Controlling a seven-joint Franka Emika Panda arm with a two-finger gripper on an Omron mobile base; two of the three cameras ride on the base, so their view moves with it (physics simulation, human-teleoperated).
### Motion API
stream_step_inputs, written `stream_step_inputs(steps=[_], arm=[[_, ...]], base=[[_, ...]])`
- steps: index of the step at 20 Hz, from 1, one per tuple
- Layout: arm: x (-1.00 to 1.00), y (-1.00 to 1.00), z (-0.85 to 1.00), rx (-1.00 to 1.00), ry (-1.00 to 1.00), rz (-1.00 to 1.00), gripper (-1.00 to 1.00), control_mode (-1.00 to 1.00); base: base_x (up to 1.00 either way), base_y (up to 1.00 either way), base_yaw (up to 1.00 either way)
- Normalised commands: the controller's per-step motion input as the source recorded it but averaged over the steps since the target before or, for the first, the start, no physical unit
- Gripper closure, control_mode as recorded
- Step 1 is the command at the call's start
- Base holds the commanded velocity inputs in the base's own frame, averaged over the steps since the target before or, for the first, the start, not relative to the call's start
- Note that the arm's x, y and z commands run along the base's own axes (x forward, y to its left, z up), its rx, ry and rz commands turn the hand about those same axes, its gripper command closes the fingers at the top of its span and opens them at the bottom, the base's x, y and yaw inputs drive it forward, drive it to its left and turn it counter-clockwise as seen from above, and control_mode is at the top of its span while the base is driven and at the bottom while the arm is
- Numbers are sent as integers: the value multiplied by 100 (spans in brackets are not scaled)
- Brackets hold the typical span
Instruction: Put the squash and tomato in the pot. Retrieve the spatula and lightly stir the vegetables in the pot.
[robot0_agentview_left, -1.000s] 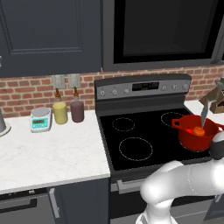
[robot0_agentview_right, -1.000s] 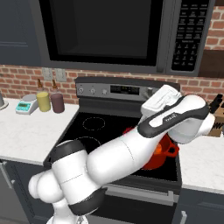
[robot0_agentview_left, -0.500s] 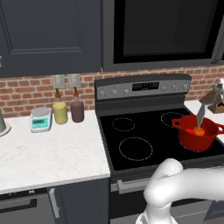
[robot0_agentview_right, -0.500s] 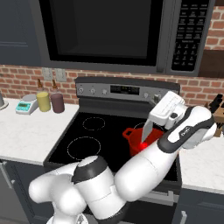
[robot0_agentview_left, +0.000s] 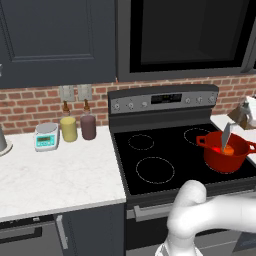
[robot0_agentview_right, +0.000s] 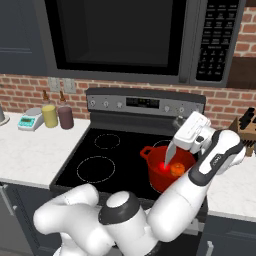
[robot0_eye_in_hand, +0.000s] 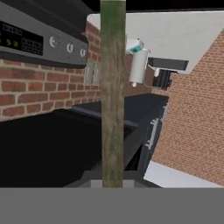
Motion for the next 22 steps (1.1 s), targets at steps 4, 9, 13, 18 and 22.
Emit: stream_step_inputs(steps=[4,9,13,18,22], arm=[[11,0,-28,0,0,-4,100,-100],[16,0,-1,0,-1,-5,100,-100],[23,0,0,0,0,-5,100,-100],[12,0,-28,0,0,-2,100,-100],[6,-2,-38,0,0,-3,100,-100]], base=[[0,0,0],[0,0,0],[0,0,0],[0,0,0],[0,0,0]])
